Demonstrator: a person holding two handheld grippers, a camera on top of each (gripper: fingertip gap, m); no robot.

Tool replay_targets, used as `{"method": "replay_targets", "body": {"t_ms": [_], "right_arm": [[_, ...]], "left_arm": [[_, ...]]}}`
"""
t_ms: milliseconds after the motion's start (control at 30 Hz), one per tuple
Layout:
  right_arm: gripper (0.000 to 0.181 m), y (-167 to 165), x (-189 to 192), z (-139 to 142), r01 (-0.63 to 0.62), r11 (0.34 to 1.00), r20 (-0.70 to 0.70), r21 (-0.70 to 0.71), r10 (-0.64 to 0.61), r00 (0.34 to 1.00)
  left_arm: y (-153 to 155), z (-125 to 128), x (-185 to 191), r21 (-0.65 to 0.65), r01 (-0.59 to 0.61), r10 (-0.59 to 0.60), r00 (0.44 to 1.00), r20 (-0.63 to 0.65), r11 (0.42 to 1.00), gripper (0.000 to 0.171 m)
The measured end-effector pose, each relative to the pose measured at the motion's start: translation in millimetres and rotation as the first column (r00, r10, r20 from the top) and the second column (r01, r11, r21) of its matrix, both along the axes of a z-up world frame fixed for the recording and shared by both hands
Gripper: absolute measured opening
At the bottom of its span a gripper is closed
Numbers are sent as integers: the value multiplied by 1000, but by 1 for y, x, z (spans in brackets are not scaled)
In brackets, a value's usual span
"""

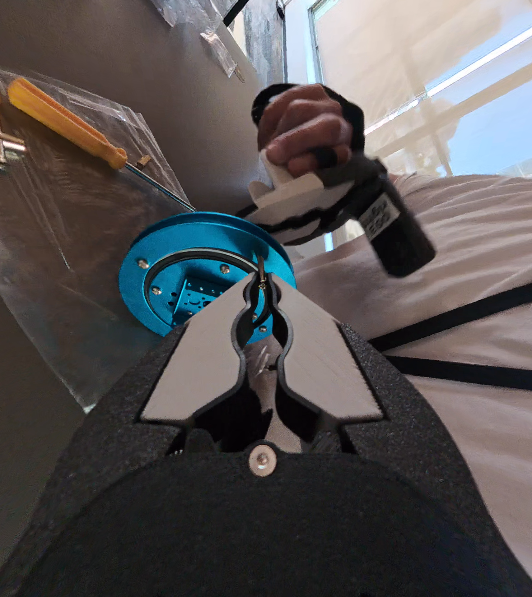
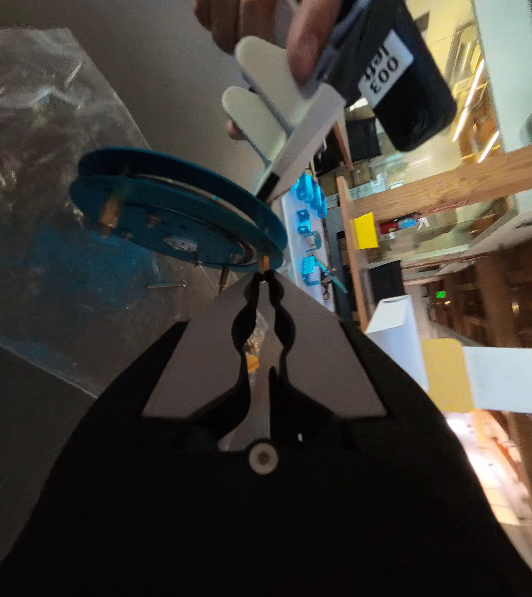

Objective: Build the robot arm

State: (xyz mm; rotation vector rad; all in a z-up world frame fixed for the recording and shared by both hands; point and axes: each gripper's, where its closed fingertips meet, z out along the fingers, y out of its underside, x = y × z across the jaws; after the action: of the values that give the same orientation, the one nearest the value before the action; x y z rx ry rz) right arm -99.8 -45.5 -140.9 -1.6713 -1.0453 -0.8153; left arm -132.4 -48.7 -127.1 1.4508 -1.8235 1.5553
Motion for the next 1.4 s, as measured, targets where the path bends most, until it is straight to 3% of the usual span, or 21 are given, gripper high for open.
{"method": "replay_targets", "body": {"t_ms": [100, 167, 200, 233, 433, 567, 700, 933, 1100, 1300, 1400], "right_arm": [[10, 1, 8, 4, 9, 995, -345, -96, -42, 938], [29, -3, 6, -3, -62, 970, -578, -236, -89, 811], [21, -4, 9, -5, -91, 956, -655, -277, -119, 747], [1, -5, 12, -5, -117, 952, -714, -284, -129, 688], [0, -1, 23, -17, -173, 937, -883, -302, -207, 421], [0, 2, 31, -33, -107, 933, -857, -343, -264, 442], [0, -1, 25, -37, -184, 917, -898, -355, -279, 339], [0, 1, 21, -53, -204, 886, -879, -417, -336, 337], [0, -1, 11, -66, -251, 841, -855, -480, -384, 348], [0, -3, 8, -67, -317, 808, -864, -496, -424, 270], [0, -5, 8, -67, -326, 801, -862, -501, -431, 266]], "left_arm": [[-1, 0, -4, 136, 38, -56, 989, 136, 990, 3], [0, -1, -4, 252, 45, -106, 967, 233, 967, 3], [0, -1, -4, 290, 45, -126, 955, 268, 956, 3], [0, 0, -4, 313, 44, -141, 945, 296, 949, 3], [7, -15, 2, 428, 8, -169, 925, 340, 904, 3], [14, -35, 3, 508, -27, -177, 920, 350, 861, 3], [12, -44, 1, 508, -46, -162, 919, 359, 860, 4], [10, -62, 2, 518, -100, -125, 916, 382, 850, 3], [7, -69, -1, 533, -106, -135, 909, 393, 840, 4], [6, -71, -1, 539, -117, -143, 898, 416, 834, 4], [6, -71, -1, 562, -126, -162, 887, 433, 818, 4]]}}
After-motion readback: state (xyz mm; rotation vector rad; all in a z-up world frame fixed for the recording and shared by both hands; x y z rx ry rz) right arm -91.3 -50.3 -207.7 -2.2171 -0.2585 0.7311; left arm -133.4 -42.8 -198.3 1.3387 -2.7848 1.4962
